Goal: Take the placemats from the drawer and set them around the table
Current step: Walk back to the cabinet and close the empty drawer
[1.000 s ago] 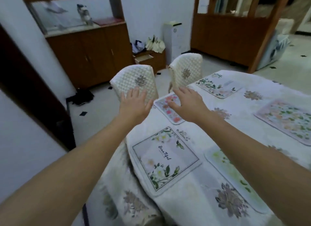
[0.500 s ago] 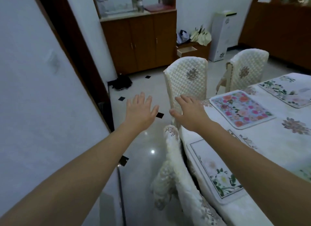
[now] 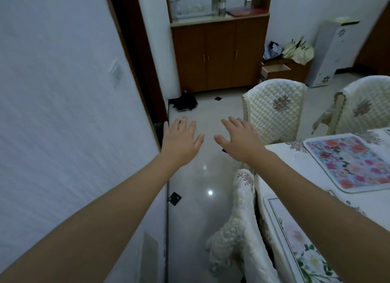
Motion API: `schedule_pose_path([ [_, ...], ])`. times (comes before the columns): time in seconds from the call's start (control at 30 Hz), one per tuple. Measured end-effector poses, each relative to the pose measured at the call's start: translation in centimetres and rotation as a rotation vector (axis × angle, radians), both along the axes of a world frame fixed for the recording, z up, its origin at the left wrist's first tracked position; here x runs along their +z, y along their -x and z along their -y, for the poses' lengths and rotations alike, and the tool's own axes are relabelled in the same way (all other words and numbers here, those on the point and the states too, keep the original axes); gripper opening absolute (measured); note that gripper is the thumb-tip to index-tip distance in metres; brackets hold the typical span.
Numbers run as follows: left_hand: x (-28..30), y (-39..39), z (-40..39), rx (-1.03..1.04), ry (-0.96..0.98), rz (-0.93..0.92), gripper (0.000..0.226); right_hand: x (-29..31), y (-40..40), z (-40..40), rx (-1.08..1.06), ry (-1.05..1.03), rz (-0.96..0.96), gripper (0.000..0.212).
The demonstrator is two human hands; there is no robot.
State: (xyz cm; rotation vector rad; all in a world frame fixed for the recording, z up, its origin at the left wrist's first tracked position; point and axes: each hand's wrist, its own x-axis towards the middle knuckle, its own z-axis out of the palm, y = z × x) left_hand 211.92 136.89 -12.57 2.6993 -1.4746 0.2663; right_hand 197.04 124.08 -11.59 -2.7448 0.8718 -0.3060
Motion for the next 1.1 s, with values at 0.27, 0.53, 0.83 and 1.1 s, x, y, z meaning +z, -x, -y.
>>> schedule_pose_path([
  [0.27,1.6,-4.4,-1.7,0.122,-0.046,0.065,0.063,0.6,-7.5,-0.4,0.116,-0.014,0.018,0.067],
  [0.53,0.6,-11.6,-5.2,0.222,-0.12,0.047,0.064,0.1,-17.2,-3.0,0.219,0.003,-0.013,0.068],
  [0.83,-0.3,-18.8,-5.0,0.24,-0.101,0.053,0.066,0.3,-25.2,-4.0,0.256,0.045,-0.033,0.068],
  [1.1,-1.8,-23.7,-0.8,0.237,-0.123,0.037,0.064,-0.4,-30.1,1.6,0.204,0.062,-0.082,0.067],
])
